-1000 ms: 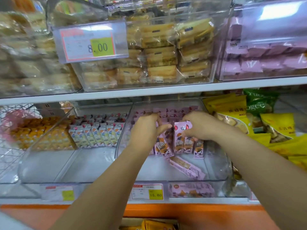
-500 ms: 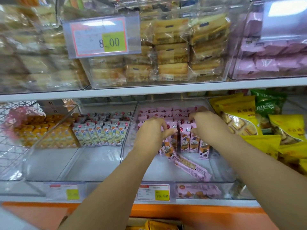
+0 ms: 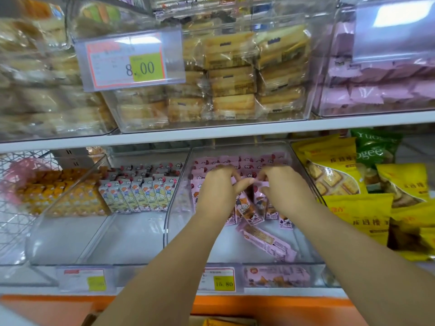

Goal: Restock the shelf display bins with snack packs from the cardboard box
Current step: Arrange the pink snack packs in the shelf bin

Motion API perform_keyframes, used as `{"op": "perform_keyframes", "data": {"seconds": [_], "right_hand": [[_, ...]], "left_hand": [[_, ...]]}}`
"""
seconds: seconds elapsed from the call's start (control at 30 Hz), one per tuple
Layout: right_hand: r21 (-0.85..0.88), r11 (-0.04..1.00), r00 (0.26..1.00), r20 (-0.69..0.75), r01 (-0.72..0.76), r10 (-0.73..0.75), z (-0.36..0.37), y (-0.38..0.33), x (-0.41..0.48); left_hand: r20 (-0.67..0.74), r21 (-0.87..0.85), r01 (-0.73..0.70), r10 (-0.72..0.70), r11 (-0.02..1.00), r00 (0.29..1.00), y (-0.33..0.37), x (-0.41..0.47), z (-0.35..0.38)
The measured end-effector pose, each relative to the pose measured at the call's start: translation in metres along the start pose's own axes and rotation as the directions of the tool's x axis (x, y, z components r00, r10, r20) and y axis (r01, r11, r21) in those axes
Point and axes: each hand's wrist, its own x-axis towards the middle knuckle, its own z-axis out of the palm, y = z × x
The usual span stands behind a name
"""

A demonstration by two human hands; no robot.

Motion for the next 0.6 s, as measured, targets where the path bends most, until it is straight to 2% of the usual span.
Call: {"op": "perform_keyframes", "data": {"seconds": [0.2,0.37,0.5,0.6], "right_hand": [[0.299,0.952,0.997,-0.018,-0.071,0.081,0.008,0.001,0.007],[0.562,0.825,0.993,-0.042,-0.065,0.107,0.009,-0.001,-0.005],[0.692,0.719,0.986,0.155,-0.066,-0.059,0.01,-0.002,-0.012],[0.688,0.724,0.981,0.167,-0.042,-0.102,0.013,-0.001,-0.011]], "left_hand": [[-0.032,-0.045,0.039,-0.041,0.998,0.999,-0.012,0.003,-0.005],[-0.024,-0.051,0.045,-0.047,0.998,0.999,-0.016,0.004,-0.009],[-0.007,-0.051,0.016,-0.016,0.999,1.0,-0.009,0.008,-0.007],[-0.004,-0.025,-0.011,0.011,1.0,1.0,-0.003,0.013,-0.004]]}}
